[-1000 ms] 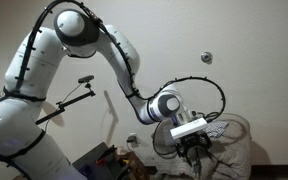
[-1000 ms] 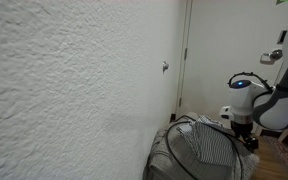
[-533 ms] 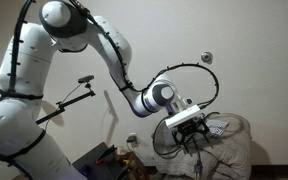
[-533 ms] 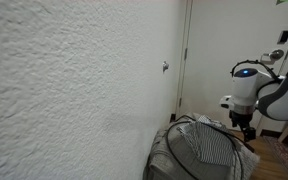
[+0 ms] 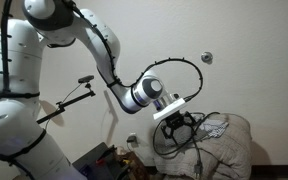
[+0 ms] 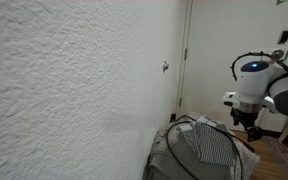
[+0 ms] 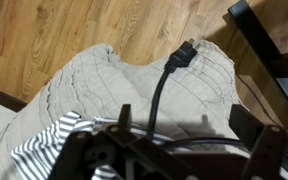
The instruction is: Untangle the wire
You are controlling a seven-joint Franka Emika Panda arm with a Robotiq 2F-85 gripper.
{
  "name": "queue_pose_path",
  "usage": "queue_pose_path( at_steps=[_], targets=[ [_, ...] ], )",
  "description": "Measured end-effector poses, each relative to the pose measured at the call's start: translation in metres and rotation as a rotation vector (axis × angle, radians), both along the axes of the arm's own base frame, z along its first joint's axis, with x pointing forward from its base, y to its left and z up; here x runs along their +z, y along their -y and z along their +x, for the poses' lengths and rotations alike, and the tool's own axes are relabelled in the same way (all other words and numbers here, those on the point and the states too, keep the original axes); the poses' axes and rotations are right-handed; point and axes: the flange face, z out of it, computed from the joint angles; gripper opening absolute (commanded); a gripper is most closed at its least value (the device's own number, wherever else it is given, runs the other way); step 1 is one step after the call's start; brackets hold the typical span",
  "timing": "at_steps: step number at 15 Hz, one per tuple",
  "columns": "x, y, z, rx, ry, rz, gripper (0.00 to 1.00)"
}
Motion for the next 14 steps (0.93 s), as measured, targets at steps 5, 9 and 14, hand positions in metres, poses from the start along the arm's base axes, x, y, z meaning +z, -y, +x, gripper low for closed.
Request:
queue_pose_path(
  at_steps=[5, 9, 14],
  targets=[
    [-0.005, -0.027, -0.022, 0.041, -0.03, 0.029, 1.0],
    [-0.016, -0.031, -0.032, 0.064, -0.065, 0.038, 1.0],
    [-0.037, -0.037, -0.043, 0.162, -0.13, 0.07, 1.0]
  ],
)
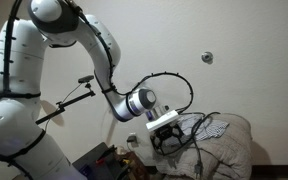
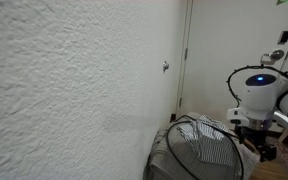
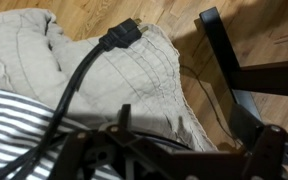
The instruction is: Untangle the wire
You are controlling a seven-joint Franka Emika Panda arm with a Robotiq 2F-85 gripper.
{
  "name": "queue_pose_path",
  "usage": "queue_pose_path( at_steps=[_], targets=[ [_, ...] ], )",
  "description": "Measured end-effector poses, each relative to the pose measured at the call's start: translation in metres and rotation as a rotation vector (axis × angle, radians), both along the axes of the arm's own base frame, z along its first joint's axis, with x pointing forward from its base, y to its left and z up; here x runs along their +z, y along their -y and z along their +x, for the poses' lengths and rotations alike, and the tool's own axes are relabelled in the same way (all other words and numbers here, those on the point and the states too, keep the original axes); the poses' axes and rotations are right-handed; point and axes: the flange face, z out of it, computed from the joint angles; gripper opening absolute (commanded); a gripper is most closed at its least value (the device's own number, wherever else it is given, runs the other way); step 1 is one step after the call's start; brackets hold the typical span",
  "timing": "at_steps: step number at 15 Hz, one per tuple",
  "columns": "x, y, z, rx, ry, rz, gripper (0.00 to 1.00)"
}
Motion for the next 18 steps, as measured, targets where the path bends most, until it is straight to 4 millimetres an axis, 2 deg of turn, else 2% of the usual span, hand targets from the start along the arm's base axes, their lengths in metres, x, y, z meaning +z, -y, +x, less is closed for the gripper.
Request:
queue_pose_path(
  at_steps=[3, 9, 18],
  targets=[
    [0.002, 0.008, 0.008, -0.057, 0.067, 0.022, 1.0],
    [0.023, 0.036, 0.022, -0.289, 0.283, 0.067, 1.0],
    [0.016, 0.035, 0.019, -0.327, 0.28, 0.084, 1.0]
  ],
)
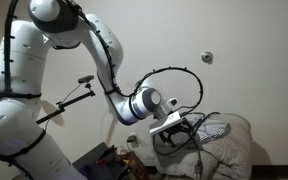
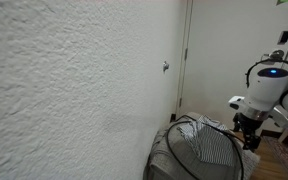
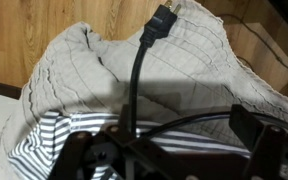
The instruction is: Untangle the wire
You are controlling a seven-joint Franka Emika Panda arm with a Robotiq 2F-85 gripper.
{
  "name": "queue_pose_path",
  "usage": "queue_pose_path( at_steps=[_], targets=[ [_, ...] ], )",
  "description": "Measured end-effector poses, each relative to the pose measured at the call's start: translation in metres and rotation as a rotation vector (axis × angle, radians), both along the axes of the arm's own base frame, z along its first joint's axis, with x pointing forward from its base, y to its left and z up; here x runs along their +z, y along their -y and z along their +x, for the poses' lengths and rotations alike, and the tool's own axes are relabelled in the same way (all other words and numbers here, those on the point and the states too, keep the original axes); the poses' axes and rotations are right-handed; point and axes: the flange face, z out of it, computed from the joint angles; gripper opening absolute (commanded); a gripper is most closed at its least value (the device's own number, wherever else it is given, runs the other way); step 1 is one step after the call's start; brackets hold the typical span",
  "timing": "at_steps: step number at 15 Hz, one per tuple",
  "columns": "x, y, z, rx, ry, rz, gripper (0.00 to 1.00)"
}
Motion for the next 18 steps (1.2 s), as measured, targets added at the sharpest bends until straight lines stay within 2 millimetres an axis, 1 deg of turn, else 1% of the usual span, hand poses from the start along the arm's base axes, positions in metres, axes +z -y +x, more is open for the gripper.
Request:
queue_pose_path(
  at_steps=[3, 6, 12, 13, 14, 16, 18],
  targets=[
    [-0.011, 0.004, -0.006, -0.023, -0.015, 0.027, 1.0],
    [-0.016, 0.01, -0.008, -0.038, 0.011, 0.056, 1.0],
    [-0.017, 0.011, -0.006, -0.112, 0.199, 0.198, 1.0],
    [-0.019, 0.011, -0.003, -0.143, 0.207, 0.211, 1.0],
    [-0.018, 0.011, 0.004, -0.175, 0.223, 0.23, 1.0],
    [-0.011, 0.013, 0.02, -0.228, 0.266, 0.268, 1.0],
    [-0.005, 0.018, 0.031, -0.269, 0.302, 0.293, 1.0]
  ],
)
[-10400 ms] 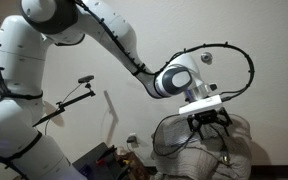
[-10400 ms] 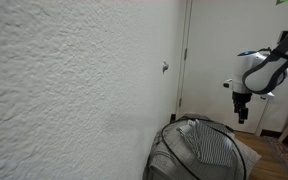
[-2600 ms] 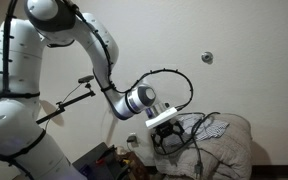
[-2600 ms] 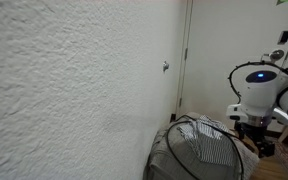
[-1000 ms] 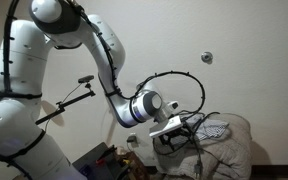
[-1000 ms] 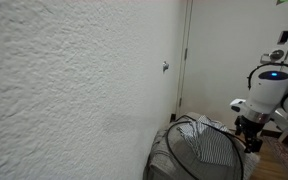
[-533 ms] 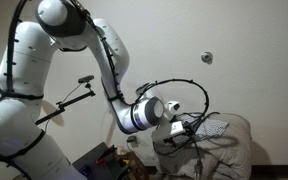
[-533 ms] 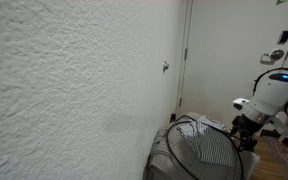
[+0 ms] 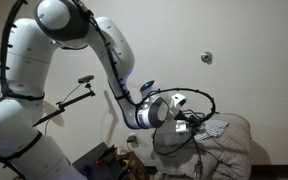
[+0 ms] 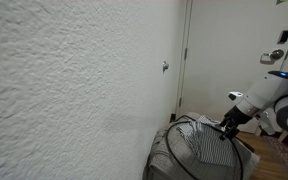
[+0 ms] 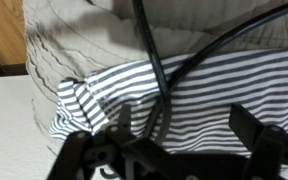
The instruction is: Untangle the wire
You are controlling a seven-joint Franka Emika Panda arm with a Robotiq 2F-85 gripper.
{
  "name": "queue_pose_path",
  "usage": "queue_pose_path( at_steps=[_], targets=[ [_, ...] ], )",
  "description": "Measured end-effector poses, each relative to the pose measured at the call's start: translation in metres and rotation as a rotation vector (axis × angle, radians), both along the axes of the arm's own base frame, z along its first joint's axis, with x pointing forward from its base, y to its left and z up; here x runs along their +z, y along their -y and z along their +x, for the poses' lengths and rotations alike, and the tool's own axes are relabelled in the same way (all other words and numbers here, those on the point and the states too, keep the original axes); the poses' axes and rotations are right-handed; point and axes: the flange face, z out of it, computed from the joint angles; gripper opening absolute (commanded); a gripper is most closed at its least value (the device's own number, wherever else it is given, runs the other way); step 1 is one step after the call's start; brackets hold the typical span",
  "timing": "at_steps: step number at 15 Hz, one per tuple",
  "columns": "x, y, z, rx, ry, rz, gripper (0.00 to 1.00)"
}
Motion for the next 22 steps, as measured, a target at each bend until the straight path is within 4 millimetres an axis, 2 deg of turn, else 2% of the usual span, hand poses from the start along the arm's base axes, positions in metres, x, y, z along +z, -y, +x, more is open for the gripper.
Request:
queue_pose_path(
  at_steps=[5, 7, 9, 12, 16, 19, 22],
  targets=[
    [0.016, 0.013, 0.01, -0.079, 0.038, 0.004, 1.0],
    [0.02, 0.016, 0.004, -0.114, 0.027, -0.014, 1.0],
    [0.021, 0.02, -0.01, -0.161, -0.004, -0.051, 1.0],
    [0.012, 0.019, -0.042, -0.221, -0.077, -0.106, 1.0],
    [-0.006, 0.001, -0.075, -0.235, -0.16, -0.111, 1.0],
    [-0.019, -0.006, -0.086, -0.229, -0.196, -0.107, 1.0],
    [-0.028, -0.013, -0.084, -0.22, -0.205, -0.083, 1.0]
  ],
)
